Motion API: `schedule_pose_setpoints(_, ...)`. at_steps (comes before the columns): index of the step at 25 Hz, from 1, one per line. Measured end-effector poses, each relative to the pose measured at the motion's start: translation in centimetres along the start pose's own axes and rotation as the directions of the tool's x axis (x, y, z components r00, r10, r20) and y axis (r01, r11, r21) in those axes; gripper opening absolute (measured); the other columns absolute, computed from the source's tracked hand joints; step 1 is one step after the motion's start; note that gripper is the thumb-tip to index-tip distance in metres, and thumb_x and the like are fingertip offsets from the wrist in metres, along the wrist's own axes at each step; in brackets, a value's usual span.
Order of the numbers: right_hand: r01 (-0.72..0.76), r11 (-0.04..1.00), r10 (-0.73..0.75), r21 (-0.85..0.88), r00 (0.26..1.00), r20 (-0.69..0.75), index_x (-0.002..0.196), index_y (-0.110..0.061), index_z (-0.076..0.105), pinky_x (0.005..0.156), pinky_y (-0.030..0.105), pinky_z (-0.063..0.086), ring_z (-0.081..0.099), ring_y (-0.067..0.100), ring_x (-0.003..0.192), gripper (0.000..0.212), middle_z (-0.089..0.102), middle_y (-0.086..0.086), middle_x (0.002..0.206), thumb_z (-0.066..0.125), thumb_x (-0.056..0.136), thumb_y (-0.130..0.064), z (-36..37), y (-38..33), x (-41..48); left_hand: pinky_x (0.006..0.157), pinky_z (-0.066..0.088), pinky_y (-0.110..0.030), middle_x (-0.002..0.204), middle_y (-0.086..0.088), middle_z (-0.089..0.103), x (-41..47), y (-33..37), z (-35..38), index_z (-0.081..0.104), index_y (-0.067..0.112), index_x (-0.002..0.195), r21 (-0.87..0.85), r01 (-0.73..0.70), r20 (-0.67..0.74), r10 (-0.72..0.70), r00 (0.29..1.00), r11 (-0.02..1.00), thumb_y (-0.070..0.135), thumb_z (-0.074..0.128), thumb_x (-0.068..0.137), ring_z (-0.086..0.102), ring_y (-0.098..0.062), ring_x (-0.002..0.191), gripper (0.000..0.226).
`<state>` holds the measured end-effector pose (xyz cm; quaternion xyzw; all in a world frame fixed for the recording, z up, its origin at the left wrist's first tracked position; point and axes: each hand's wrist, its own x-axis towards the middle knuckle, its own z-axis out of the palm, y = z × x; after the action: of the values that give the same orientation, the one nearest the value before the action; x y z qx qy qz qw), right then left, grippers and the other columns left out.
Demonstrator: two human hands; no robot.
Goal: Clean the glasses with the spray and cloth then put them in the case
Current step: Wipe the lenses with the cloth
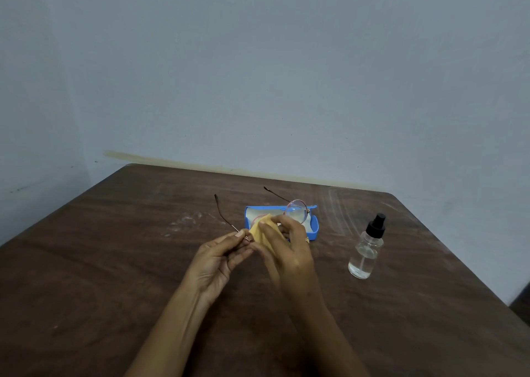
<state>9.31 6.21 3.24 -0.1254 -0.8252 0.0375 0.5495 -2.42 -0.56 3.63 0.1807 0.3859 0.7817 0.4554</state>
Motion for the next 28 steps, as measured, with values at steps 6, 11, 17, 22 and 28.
schedule_pose_setpoints(6, 0.033, 0.997, -0.036, -0.068, 0.999, -0.039, 0.103, 0.005, 0.066, 0.071, 0.036, 0.057, 0.063, 0.031, 0.089, 0.025, 0.064, 0.023, 0.099, 0.063, 0.078, 0.003, -0.1, 0.1, 0.3, 0.049, 0.055, -0.018, 0.058, -0.010, 0.071, -0.1, 0.1, 0.0, 0.074, 0.004, 0.061, 0.043, 0.013, -0.009, -0.013, 1.000, 0.999, -0.001, 0.050, 0.084, 0.069, -0.014, 0.055, 0.034)
schedule_pose_setpoints(11, 0.165, 0.981, -0.164, -0.105, 0.986, 0.020, 0.103, 0.001, 0.067, 0.068, 0.032, 0.053, 0.061, 0.025, 0.084, 0.022, 0.068, 0.017, 0.099, 0.057, 0.084, -0.001, -0.2, -0.2, 0.5, 0.050, 0.055, -0.017, 0.056, -0.008, 0.070, -0.2, 0.3, 0.0, 0.074, 0.005, 0.058, 0.030, -0.002, -0.014, 0.003, 1.000, 1.000, -0.003, 0.047, 0.085, 0.069, -0.014, 0.055, 0.039)
schedule_pose_setpoints(17, 0.287, 0.933, -0.246, -0.218, 0.949, 0.198, 0.117, -0.003, 0.060, 0.071, 0.038, 0.056, 0.065, 0.030, 0.089, 0.039, 0.063, 0.016, 0.119, 0.064, 0.079, 0.004, -1.2, 1.0, -0.7, 0.050, 0.055, -0.016, 0.053, -0.007, 0.069, -0.2, 0.3, -0.2, 0.074, 0.005, 0.058, 0.029, 0.006, -0.016, -0.005, 1.000, 1.000, -0.002, 0.047, 0.085, 0.068, -0.011, 0.051, 0.039)
schedule_pose_setpoints(22, 0.311, 0.921, -0.280, -0.235, 0.947, 0.156, 0.114, 0.000, 0.062, 0.065, 0.034, 0.055, 0.065, 0.026, 0.079, 0.032, 0.066, 0.016, 0.113, 0.056, 0.083, 0.003, -1.1, 1.1, -1.4, 0.048, 0.054, -0.015, 0.055, -0.006, 0.070, -0.1, 0.1, -0.2, 0.074, 0.005, 0.060, 0.046, 0.009, -0.013, -0.008, 1.000, 0.999, 0.000, 0.052, 0.079, 0.068, -0.010, 0.051, 0.030)
schedule_pose_setpoints(28, 0.267, 0.925, -0.248, -0.270, 0.963, 0.104, 0.107, 0.000, 0.066, 0.062, 0.031, 0.053, 0.054, 0.021, 0.080, 0.026, 0.069, 0.014, 0.106, 0.059, 0.082, 0.003, -1.5, 1.6, -1.3, 0.047, 0.054, -0.015, 0.057, -0.007, 0.071, 0.0, 0.3, -0.6, 0.075, 0.005, 0.063, 0.043, 0.013, 0.011, -0.013, 1.000, 0.999, 0.007, 0.058, 0.065, 0.068, -0.011, 0.051, 0.017)
